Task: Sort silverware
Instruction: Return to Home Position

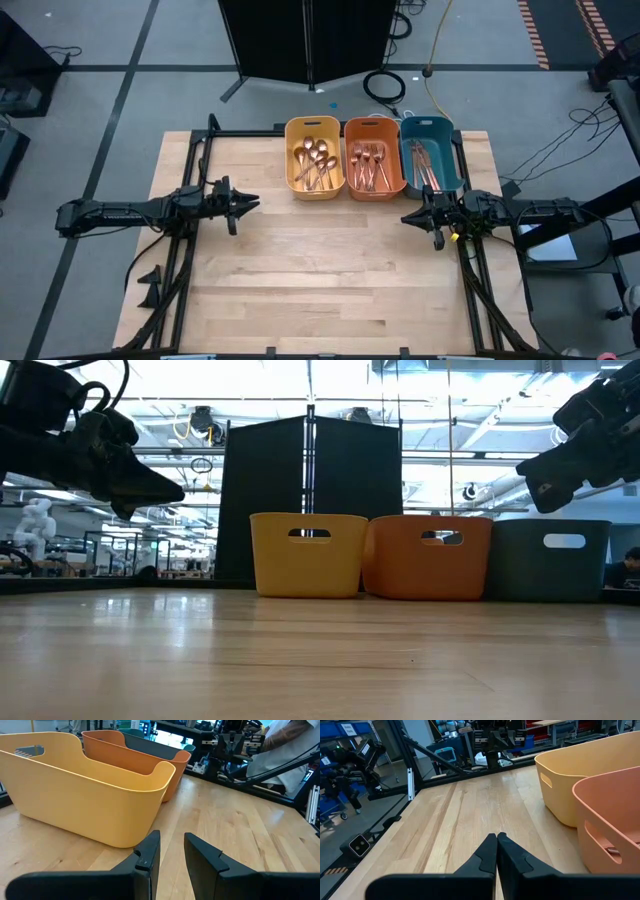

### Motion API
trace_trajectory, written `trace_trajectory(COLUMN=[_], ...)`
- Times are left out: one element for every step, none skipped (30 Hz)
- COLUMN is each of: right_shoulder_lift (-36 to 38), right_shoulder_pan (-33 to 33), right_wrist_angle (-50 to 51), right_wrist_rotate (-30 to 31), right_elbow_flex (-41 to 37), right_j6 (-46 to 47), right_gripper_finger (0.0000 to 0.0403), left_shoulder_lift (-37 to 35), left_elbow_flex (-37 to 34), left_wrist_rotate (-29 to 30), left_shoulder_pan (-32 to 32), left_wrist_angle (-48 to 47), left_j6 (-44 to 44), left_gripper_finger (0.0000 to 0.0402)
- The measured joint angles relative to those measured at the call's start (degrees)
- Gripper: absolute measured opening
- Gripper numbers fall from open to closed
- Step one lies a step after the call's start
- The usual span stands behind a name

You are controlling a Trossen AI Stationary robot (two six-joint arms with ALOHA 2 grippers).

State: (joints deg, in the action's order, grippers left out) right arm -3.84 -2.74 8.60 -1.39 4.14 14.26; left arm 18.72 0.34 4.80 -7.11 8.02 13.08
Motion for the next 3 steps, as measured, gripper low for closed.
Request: trace_trajectory(right_shoulder_lift=[0.0, 0.0, 0.0], right_shoulder_pan=[0.0, 0.02, 0.02], right_wrist_angle=[0.0, 0.0, 0.0], right_wrist_rotate=[-0.01, -0.02, 0.0], right_elbow_flex=[0.0, 0.0, 0.0], right_j6=[0.01, 0.0, 0.0], right_gripper_finger=[0.0, 0.0, 0.0], left_shoulder_lift=[0.0, 0.0, 0.0], left_elbow_flex=[0.0, 0.0, 0.0], left_wrist_rotate=[0.0, 0.0, 0.0], left_shoulder_pan=[0.01, 0.0, 0.0], left_wrist_angle=[0.01, 0.01, 0.01], left_j6=[0.0, 0.0, 0.0], left_gripper_finger=[0.0083, 0.0083, 0.0083])
